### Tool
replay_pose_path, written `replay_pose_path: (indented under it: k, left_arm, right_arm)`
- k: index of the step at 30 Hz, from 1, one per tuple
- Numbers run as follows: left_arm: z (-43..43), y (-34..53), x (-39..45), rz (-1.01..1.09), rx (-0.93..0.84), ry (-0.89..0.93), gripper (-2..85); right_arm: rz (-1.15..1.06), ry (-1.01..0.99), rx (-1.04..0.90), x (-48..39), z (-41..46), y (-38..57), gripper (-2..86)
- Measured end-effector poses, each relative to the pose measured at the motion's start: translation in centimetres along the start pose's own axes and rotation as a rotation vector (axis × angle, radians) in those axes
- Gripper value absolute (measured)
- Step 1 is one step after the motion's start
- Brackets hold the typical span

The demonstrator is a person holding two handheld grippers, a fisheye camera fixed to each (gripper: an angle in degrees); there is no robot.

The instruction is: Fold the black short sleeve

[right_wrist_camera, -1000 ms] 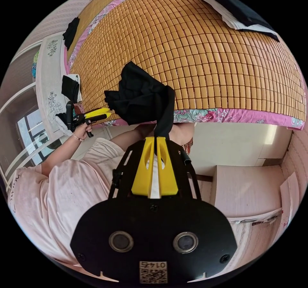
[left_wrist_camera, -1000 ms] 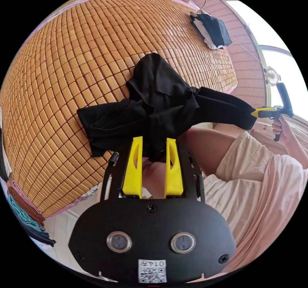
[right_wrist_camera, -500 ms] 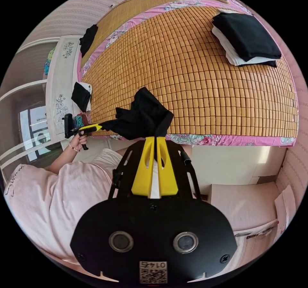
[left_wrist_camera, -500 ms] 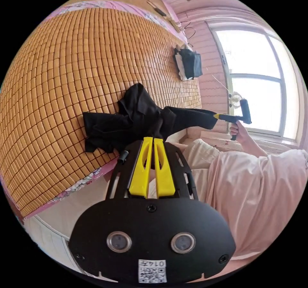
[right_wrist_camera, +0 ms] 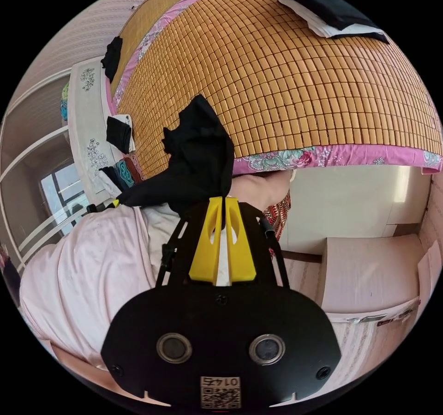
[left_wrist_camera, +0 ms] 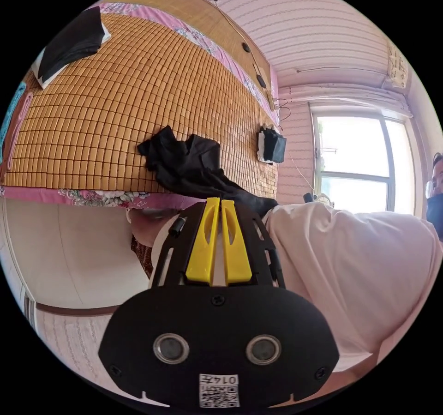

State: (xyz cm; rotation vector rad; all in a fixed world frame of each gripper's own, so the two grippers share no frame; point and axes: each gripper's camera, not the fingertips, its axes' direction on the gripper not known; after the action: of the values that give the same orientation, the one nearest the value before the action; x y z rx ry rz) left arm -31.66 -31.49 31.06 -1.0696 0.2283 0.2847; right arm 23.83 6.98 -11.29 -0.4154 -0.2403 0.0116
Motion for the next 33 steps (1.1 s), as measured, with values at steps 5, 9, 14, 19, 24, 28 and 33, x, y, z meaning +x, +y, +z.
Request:
replay_pose_path:
  k: [5, 9, 14, 19, 24, 28, 33]
  left_arm:
    - [-2.5, -6.8, 1.5, 0.115, 0.236, 0.072, -1.0]
    - [-10.8, -15.1, 10.0, 0.380, 0.508, 0.089, -1.0]
    - [-18.2, -16.5, 18.8, 0.560, 0.722, 0.075, -1.0]
    - [-17.1, -15.7, 18.0, 0.538, 0.696, 0.064, -1.0]
    - [-8.7, -16.6, 10.2, 0.331, 0.509, -0.008, -1.0]
    - [-2.5, -17.1, 4.4, 0.173, 0.415, 0.022, -1.0]
    - [8.6, -16.9, -3.5, 0.040, 0.209, -0.109, -1.0]
  right_arm:
    - [-0.080, -0.188, 0.183, -2.7, -5.1, -5.6, 0.3]
    - [-0.357, -0.233, 0.415, -12.6, -15.1, -11.1, 0.2]
    - [-0.631, -0.318, 0.757, -23.5, -29.5, -9.3, 0.2]
    - [-0.647, -0.255, 0.796, -23.7, -31.2, -7.8, 0.1]
    - [-0.490, -0.187, 0.668, -18.2, -25.5, -10.9, 0.0]
    - [-0.323, -0.178, 0.543, -11.2, -18.5, -14.8, -0.3]
    - [-0.222, -0.066, 0.383, -3.8, -8.1, -18.3, -0.2]
